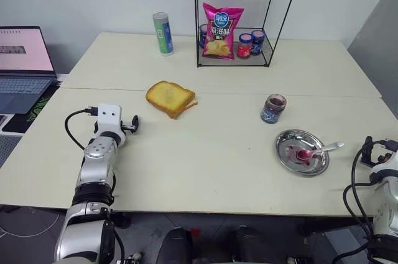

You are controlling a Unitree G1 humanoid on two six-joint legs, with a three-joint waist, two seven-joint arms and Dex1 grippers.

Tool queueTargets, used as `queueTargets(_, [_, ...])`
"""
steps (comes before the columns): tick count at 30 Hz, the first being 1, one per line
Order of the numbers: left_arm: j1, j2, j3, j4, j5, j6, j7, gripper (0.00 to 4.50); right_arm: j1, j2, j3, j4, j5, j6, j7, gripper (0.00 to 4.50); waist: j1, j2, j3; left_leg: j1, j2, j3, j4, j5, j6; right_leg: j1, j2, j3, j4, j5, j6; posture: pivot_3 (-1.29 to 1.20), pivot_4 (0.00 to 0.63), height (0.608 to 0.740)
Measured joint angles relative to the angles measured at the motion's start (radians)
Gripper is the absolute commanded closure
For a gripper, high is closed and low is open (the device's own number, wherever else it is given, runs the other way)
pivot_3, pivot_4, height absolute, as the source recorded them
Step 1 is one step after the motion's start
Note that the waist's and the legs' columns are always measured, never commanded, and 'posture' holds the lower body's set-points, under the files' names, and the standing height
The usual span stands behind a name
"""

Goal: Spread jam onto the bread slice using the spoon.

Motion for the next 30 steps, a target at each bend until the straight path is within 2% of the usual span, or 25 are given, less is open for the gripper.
queueTargets(15, [-0.022, 0.048, 0.001, 0.003, -0.004, -0.003, -0.052, 0.0, -0.006, -0.011, -0.007, 0.028, -0.021, -0.032, -0.002, 0.01, -0.001, 0.0, 0.0, 0.0, 0.0, 0.0, 0.0, 0.0, 0.0, 0.0, 0.0, 0.0, 0.0, 0.0, 0.0, 0.0, 0.15, 0.74])
queueTargets(19, [0.025, 0.058, 0.014, -0.127, -0.045, 0.02, -0.107, 0.0, 0.011, -0.071, 0.017, -0.063, -0.06, -0.012, 0.014, 0.01, -0.002, 0.002, 0.001, -0.001, 0.0, 0.002, 0.0, 0.0, 0.0, -0.002, -0.002, 0.002, 0.0, 0.0, 0.0, 0.0, 0.15, 0.74])
queueTargets(20, [0.053, 0.052, 0.023, -0.228, -0.087, 0.054, -0.145, 0.0, -0.015, -0.125, 0.039, -0.177, -0.058, 0.019, 0.047, 0.01, -0.007, 0.002, 0.001, -0.001, 0.0, 0.005, -0.001, 0.0, 0.0, -0.004, -0.002, 0.005, 0.001, 0.0, 0.0, 0.0, 0.15, 0.74])
queueTargets(23, [0.085, 0.01, -0.009, -0.41, -0.124, 0.117, -0.181, 0.0, -0.147, -0.172, 0.134, -0.364, 0.07, 0.145, 0.177, 0.01, -0.013, 0.001, -0.001, 0.001, 0.001, 0.002, 0.0, 0.0, 0.0, -0.001, 0.001, 0.004, 0.001, 0.0, 0.0, 0.0, 0.15, 0.74])
queueTargets(26, [0.113, -0.057, -0.086, -0.517, -0.156, 0.186, -0.219, 0.0, -0.203, -0.173, 0.266, -0.491, 0.2, 0.285, 0.288, 0.01, -0.01, 0.001, -0.001, 0.0, 0.001, 0.0, -0.001, 0.0, 0.0, 0.0, 0.002, 0.001, 0.0, 0.0, 0.0, 0.0, 0.15, 0.74])
queueTargets(30, [0.131, -0.103, -0.137, -0.564, -0.186, 0.27, -0.245, 0.0, -0.231, -0.109, 0.42, -0.578, 0.372, 0.46, 0.376, 0.01, -0.002, 0.0, -0.001, -0.003, 0.001, -0.002, 0.0, 0.0, 0.0, -0.001, 0.003, 0.0, -0.001, 0.0, 0.0, 0.0, 0.15, 0.74])
